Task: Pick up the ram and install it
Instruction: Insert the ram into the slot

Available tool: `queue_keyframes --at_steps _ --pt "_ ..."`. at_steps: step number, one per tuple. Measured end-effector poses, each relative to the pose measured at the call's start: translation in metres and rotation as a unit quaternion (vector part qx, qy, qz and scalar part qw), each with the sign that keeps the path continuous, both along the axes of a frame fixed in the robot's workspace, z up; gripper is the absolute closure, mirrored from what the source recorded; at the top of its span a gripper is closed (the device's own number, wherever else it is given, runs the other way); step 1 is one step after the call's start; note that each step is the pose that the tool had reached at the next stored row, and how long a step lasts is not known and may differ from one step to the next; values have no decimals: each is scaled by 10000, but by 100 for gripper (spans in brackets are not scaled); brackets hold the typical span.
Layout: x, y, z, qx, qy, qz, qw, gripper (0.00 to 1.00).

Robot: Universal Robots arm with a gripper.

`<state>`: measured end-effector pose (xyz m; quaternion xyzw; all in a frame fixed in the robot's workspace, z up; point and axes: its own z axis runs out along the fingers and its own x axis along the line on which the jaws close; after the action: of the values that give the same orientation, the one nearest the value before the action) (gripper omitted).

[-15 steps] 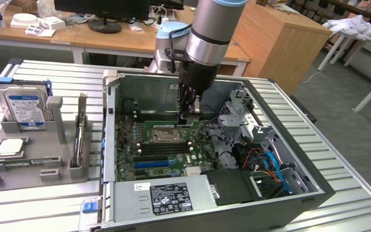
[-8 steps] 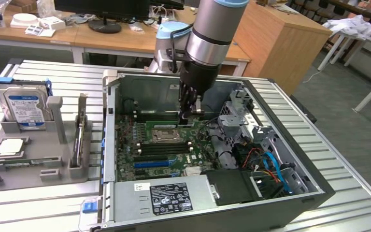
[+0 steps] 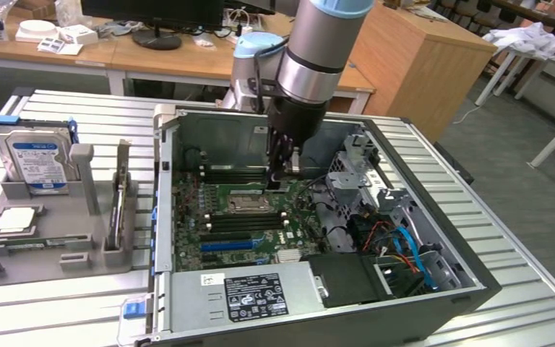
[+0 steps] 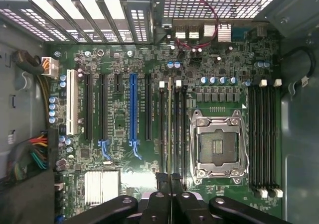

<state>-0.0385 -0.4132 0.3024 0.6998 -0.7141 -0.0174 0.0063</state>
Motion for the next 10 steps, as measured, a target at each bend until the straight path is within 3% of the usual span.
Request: queue_keyframes --at_steps 10 --pt "0 0 -99 0 0 0 10000 88"
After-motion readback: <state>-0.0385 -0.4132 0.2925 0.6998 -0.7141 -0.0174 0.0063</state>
